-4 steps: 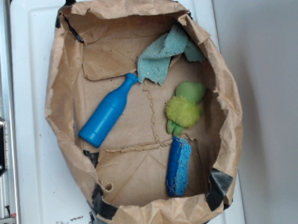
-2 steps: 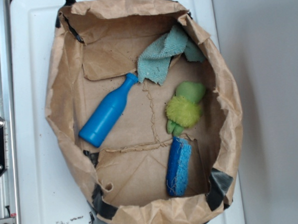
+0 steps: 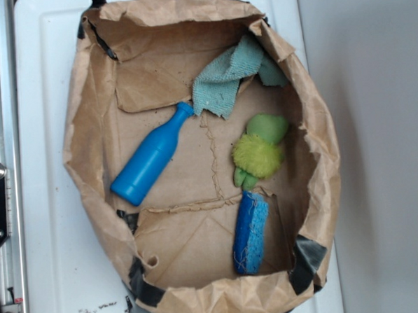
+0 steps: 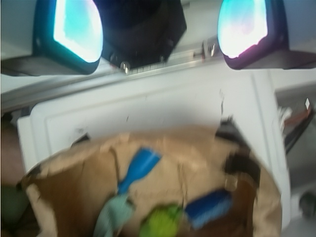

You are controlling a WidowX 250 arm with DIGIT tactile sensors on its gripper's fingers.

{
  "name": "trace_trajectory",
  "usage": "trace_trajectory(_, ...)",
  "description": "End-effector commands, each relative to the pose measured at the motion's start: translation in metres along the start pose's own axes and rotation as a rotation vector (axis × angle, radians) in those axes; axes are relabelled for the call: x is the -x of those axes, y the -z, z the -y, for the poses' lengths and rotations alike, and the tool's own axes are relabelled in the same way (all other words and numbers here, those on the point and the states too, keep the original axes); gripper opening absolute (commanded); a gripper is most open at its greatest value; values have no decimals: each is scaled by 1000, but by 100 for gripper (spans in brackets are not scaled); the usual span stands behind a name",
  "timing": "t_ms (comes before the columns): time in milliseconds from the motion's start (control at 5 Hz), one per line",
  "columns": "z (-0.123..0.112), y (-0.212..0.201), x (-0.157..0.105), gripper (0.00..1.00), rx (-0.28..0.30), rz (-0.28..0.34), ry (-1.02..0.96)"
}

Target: Grab the green animal.

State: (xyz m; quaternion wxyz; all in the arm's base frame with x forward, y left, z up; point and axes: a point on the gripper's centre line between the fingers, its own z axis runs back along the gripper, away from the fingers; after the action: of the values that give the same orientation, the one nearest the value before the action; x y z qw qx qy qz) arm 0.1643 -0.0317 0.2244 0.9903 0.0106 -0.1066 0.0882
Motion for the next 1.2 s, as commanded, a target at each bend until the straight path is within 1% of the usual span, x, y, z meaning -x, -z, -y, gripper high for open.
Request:
trace_trajectory(0,7,31,-63,100,4,95,-91)
trace_trajectory(200,2,53,-93,100,38,105,-206)
trace_trajectory(400,-7,67,-109,100,109,158,-269)
trace_trajectory(600,-21,79,-121,100,132,205,-406)
trace_trajectory(800,-30,84,-125,100,68,228,-579)
trace_trajectory(1000,-30,84,-125,100,68,228,-579)
